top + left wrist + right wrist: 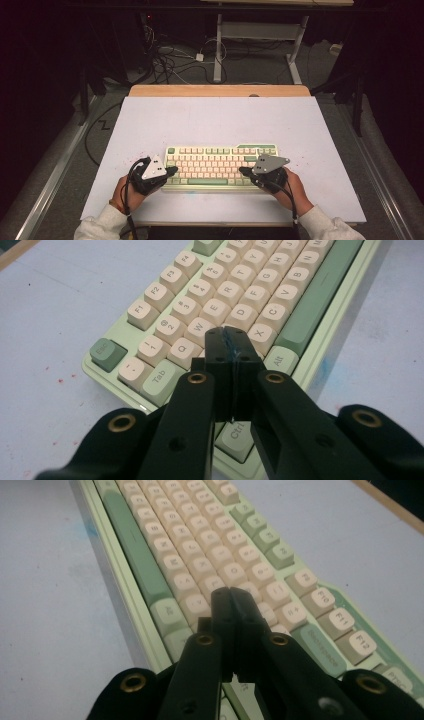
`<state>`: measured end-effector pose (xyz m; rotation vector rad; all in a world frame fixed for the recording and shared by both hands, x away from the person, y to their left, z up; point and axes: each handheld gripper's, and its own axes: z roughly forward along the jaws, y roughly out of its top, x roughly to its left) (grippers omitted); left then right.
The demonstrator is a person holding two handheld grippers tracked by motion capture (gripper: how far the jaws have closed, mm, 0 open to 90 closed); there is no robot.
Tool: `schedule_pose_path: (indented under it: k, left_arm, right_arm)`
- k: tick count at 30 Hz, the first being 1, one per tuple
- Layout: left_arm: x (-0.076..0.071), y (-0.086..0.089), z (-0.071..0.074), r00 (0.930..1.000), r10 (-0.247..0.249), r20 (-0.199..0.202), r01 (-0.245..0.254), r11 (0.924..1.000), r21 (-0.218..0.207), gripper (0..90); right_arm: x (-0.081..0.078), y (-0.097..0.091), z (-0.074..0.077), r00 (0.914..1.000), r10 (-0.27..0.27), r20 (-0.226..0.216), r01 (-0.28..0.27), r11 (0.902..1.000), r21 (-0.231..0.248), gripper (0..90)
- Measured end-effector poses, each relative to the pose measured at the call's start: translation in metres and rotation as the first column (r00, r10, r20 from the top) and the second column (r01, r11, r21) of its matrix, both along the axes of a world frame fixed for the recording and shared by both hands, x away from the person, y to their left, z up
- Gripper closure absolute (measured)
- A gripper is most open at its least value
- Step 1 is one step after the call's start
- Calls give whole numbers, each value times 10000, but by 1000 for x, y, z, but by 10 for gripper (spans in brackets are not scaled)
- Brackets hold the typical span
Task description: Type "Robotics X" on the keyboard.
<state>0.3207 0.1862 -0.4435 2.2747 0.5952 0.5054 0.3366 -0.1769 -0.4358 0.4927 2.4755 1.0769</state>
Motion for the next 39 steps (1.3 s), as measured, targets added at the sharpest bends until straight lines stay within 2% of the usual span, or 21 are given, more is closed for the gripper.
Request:
schedule_pose_path:
  k: [7, 21, 39]
  left_arm:
    - [1, -3, -1, 10000, -94, -4, 94, 9999, 46, 875]
    - [1, -1, 2, 10000, -35, 76, 35, 10000, -51, 875]
    - [7, -12, 10, 9994, -218, 258, 223, 9996, -194, 875]
  right_arm:
    - [7, -8, -10, 9992, -275, -273, 263, 9987, -445, 900]
    - [8, -7, -16, 9980, -344, -539, 300, 9964, -796, 900]
    - [8, -8, -17, 9970, -482, -602, 439, 9965, -713, 900]
